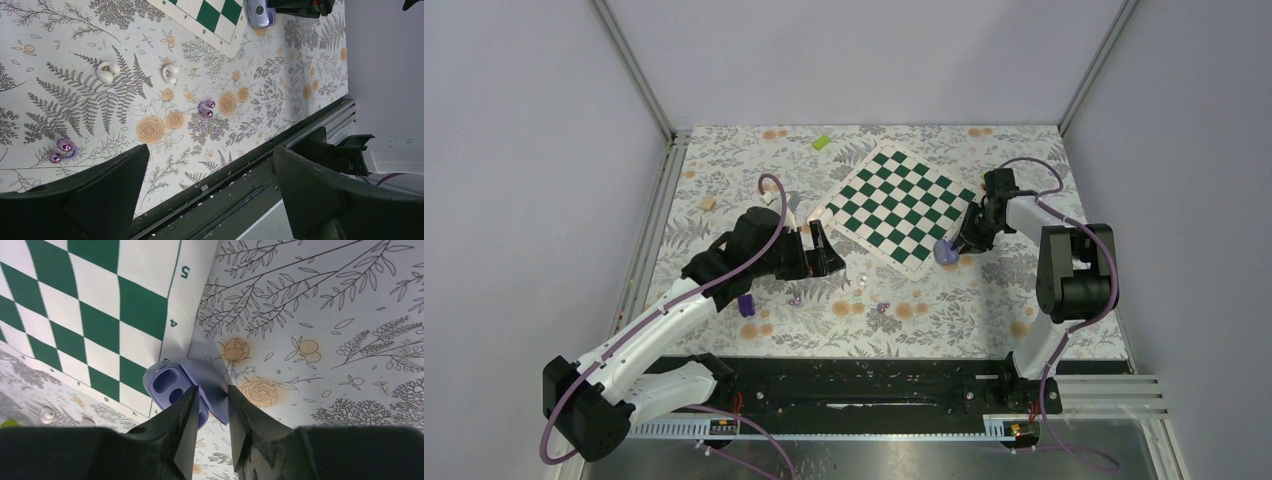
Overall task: Insert the wireless bluetooth earbuds into the charging case
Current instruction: Pick up the charging case from the center of the board, then pass from the right arm to the left
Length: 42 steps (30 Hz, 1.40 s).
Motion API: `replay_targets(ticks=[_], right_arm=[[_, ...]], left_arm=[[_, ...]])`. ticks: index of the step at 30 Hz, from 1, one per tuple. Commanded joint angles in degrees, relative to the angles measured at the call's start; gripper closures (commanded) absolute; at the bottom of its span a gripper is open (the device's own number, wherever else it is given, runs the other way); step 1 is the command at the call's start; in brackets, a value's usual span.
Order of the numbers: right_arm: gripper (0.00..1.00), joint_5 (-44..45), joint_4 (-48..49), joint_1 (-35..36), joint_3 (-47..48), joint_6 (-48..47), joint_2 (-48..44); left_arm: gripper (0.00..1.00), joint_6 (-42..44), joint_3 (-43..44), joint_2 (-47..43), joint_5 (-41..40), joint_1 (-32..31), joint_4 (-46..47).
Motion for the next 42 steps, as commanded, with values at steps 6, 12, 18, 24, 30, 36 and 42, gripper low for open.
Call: replay_targets(ticks=[6,12,18,24,30,36,42], right_arm=[[0.68,5.3,-3.5,2.5,2.3,-2.1,-0.1],[0.95,3.8,-4.0,2.4,2.5,-2.2,-0.4],[1.0,2.6,-5.3,2.4,1.3,-1.4,-4.6],[1.0,0.6,-6.5,4.7,-3.4,1.4,-13.4],[1.0,1.8,-8.6,15.3,-6.5,7.2,-19.8],[1.0,2.6,-7.8,22.8,-8.0,11.6,-22.2],[1.0,3.0,-7.6,26.2,-7.6,13.6,-22.9]], left_arm=[[0.02,-0.6,-0.9,-0.3,-0.5,0.0,2.3],[0.02,-0.5,-1.0,-0.9,-0.8,0.1,2.1],[0.02,-0.8,-0.8,-0.5,-0.4,0.1,2.0],[0.02,-2.0,-1.2,1.3,1.8,0.1,5.5],[0.02,-2.5,0.7,6.2,2.3,-3.2,8.9],[0.05,-2.4,3.5,11.8,1.5,-7.2,11.1],[0.11,-1.7,5.4,15.9,1.2,-9.7,11.2]])
